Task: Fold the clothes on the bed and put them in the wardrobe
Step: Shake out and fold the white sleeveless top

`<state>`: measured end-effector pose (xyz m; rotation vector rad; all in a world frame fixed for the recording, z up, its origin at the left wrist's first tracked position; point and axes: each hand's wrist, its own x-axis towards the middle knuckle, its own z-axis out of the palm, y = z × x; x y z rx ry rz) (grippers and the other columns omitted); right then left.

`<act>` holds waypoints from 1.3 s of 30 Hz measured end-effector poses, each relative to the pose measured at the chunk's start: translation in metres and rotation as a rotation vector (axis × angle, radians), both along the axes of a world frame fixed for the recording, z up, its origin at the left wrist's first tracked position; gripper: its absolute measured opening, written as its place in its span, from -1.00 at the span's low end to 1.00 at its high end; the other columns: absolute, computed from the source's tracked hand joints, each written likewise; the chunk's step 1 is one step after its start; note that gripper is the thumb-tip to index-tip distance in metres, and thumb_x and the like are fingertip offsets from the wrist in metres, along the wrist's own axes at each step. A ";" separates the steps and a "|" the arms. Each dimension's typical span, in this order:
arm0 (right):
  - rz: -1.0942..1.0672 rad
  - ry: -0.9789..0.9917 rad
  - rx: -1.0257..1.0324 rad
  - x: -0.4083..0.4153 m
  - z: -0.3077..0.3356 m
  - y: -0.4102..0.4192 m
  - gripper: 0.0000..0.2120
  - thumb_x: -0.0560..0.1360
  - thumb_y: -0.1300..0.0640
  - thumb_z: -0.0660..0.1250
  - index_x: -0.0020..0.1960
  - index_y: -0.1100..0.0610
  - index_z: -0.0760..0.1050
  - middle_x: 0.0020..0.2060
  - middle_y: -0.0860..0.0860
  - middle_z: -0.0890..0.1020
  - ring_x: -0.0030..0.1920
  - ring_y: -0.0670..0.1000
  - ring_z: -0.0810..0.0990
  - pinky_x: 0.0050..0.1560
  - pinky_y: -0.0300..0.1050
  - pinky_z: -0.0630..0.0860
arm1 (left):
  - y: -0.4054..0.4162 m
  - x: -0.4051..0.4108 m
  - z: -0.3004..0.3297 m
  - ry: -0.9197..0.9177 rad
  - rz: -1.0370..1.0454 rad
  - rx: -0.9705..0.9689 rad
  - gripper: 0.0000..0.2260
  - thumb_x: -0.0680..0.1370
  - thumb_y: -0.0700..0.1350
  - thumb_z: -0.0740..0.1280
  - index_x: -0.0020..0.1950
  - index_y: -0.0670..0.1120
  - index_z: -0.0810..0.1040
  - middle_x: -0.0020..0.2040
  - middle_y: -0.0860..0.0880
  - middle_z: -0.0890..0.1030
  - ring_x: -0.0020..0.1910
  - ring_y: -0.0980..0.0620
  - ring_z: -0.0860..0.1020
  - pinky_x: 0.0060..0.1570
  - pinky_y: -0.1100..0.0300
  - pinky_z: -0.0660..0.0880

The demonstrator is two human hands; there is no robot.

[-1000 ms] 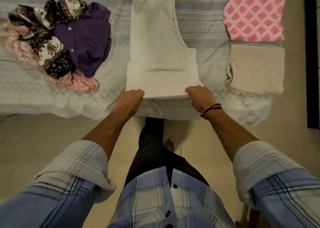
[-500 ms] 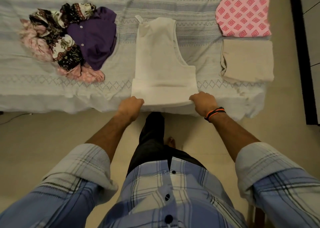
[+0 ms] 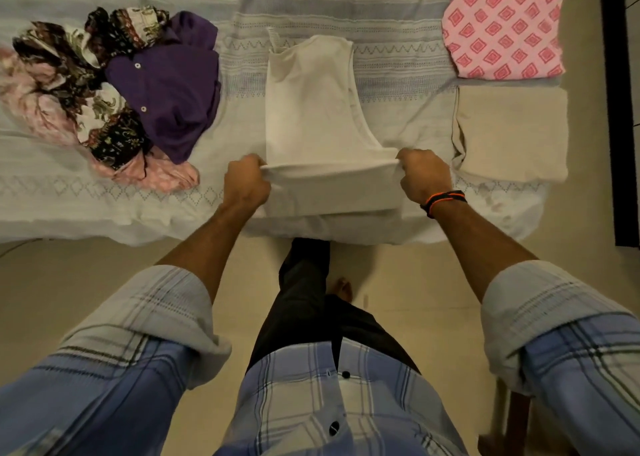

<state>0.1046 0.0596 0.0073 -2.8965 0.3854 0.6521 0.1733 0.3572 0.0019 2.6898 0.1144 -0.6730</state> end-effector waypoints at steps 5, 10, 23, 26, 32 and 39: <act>-0.245 -0.055 0.119 0.044 -0.025 -0.011 -0.77 0.55 0.26 0.27 0.19 0.21 0.53 0.07 0.23 0.62 0.08 0.26 0.57 -0.02 0.03 0.50 | -0.004 0.051 -0.034 -0.036 0.244 -0.130 -0.79 0.56 -0.22 0.30 0.15 -0.17 0.61 0.11 -0.15 0.64 0.12 -0.10 0.58 0.07 0.19 0.46; -0.382 -0.065 0.210 0.080 -0.060 -0.023 -0.78 0.57 0.19 0.29 0.19 0.18 0.54 0.10 0.19 0.61 0.09 0.20 0.58 -0.08 -0.13 0.39 | -0.010 0.088 -0.066 0.014 0.360 -0.155 -0.77 0.55 -0.17 0.32 0.17 -0.16 0.62 0.13 -0.13 0.64 0.13 -0.06 0.58 0.05 0.27 0.44; -0.104 -0.180 -0.011 0.102 -0.098 0.011 -0.56 0.48 0.31 0.31 0.35 0.26 0.39 0.26 0.24 0.47 0.21 0.27 0.47 0.12 0.14 0.42 | -0.026 0.088 -0.091 -0.236 0.162 -0.139 -0.71 0.55 -0.20 0.35 0.27 -0.16 0.48 0.25 -0.16 0.49 0.24 -0.11 0.44 0.23 0.21 0.32; 0.094 -0.168 0.229 0.082 -0.104 0.058 -0.47 0.50 0.15 0.35 0.42 0.29 0.35 0.40 0.26 0.41 0.38 0.25 0.39 0.32 0.15 0.38 | -0.041 0.053 -0.098 -0.272 -0.158 -0.206 -0.61 0.50 -0.21 0.43 0.31 -0.20 0.48 0.31 -0.21 0.49 0.28 -0.18 0.44 0.28 0.21 0.28; 0.165 0.099 0.225 0.064 -0.126 0.066 0.01 0.48 -0.31 0.28 0.60 0.19 -0.19 0.59 0.09 -0.20 0.59 0.11 -0.17 0.56 0.17 -0.07 | -0.040 0.034 -0.120 0.179 -0.417 0.068 0.27 0.26 0.25 0.55 0.56 -0.23 -0.28 0.59 -0.13 -0.29 0.56 -0.20 -0.24 0.53 -0.14 -0.07; -0.090 0.233 0.079 0.072 -0.119 0.031 0.44 0.12 -0.47 0.47 0.58 0.23 -0.28 0.57 0.16 -0.26 0.57 0.19 -0.25 0.52 0.27 -0.21 | -0.031 0.048 -0.114 0.271 -0.496 0.314 0.51 0.03 0.36 0.58 0.52 -0.20 -0.42 0.54 -0.17 -0.41 0.52 -0.35 -0.30 0.45 -0.30 -0.23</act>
